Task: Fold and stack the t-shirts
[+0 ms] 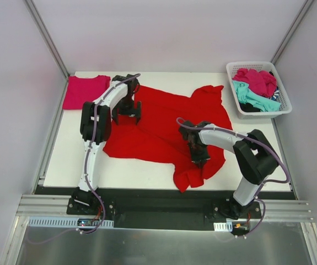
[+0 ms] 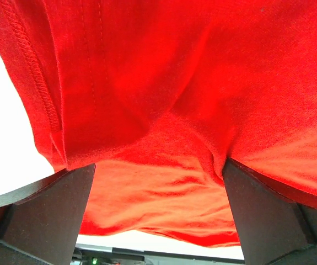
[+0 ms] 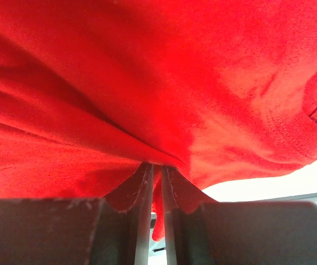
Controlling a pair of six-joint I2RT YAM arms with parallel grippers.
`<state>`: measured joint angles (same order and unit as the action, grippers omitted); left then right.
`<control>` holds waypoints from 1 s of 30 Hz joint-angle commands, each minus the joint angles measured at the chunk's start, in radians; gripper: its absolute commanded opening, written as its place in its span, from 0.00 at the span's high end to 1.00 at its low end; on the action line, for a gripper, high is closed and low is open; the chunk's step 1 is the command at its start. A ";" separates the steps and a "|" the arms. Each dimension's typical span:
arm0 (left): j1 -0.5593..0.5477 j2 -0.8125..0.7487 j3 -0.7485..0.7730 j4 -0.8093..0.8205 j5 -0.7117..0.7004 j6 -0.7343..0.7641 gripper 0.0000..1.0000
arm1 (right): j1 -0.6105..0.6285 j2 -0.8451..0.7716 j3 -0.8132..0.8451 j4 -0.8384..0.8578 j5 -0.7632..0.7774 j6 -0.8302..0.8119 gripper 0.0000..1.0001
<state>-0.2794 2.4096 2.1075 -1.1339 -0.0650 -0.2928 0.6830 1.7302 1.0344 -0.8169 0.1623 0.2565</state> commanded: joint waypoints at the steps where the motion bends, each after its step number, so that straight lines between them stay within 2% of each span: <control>1: 0.023 -0.098 -0.066 -0.009 -0.062 -0.006 0.01 | -0.033 -0.038 -0.030 -0.015 0.037 -0.026 0.86; 10: 0.032 -0.179 -0.199 0.040 -0.068 -0.014 0.01 | -0.085 -0.058 -0.047 -0.010 0.043 -0.056 0.86; 16: 0.032 -0.196 -0.195 0.040 -0.056 -0.026 0.01 | -0.089 -0.101 -0.014 -0.047 0.034 -0.068 0.86; 20: 0.031 -0.260 -0.192 0.039 -0.035 -0.043 0.01 | -0.079 -0.175 0.033 -0.111 0.022 -0.069 0.86; 26: 0.011 -0.459 -0.208 0.039 -0.030 -0.068 0.01 | 0.090 -0.276 0.151 -0.258 0.074 0.007 0.84; 30: -0.052 -0.599 -0.280 0.048 -0.051 -0.089 0.01 | 0.240 -0.300 0.171 -0.323 0.132 0.073 0.83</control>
<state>-0.2718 1.9999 1.8832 -1.0691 -0.0895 -0.3431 0.8185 1.4704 1.1767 -1.0012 0.2253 0.2455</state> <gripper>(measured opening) 0.992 0.163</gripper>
